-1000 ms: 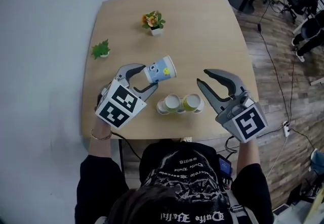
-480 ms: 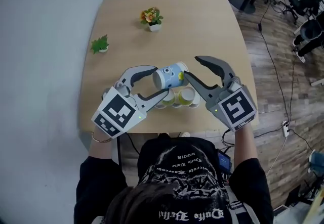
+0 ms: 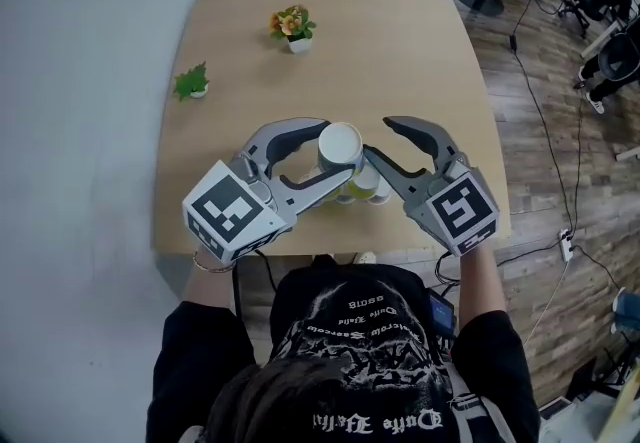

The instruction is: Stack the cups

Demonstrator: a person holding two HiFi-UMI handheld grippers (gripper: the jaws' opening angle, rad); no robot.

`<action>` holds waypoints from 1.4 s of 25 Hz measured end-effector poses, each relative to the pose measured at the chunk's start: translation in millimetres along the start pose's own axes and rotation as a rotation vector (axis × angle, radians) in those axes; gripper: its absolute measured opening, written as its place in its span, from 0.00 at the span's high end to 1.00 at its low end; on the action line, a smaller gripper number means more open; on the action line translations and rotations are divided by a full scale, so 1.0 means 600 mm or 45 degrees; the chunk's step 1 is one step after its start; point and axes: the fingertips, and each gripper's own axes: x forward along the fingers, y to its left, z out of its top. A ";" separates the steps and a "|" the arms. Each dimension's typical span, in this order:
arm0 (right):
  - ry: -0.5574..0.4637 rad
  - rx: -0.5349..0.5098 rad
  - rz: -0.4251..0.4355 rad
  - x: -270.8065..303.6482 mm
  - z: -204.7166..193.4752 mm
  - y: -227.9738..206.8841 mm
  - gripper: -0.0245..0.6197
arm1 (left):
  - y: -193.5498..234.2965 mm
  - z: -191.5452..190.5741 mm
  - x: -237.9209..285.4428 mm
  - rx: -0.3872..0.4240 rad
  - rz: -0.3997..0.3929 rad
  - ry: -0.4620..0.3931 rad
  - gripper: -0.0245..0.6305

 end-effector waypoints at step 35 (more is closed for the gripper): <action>0.071 0.184 -0.103 -0.078 -0.105 -0.047 0.66 | -0.010 -0.136 0.053 -0.124 -0.077 0.134 0.48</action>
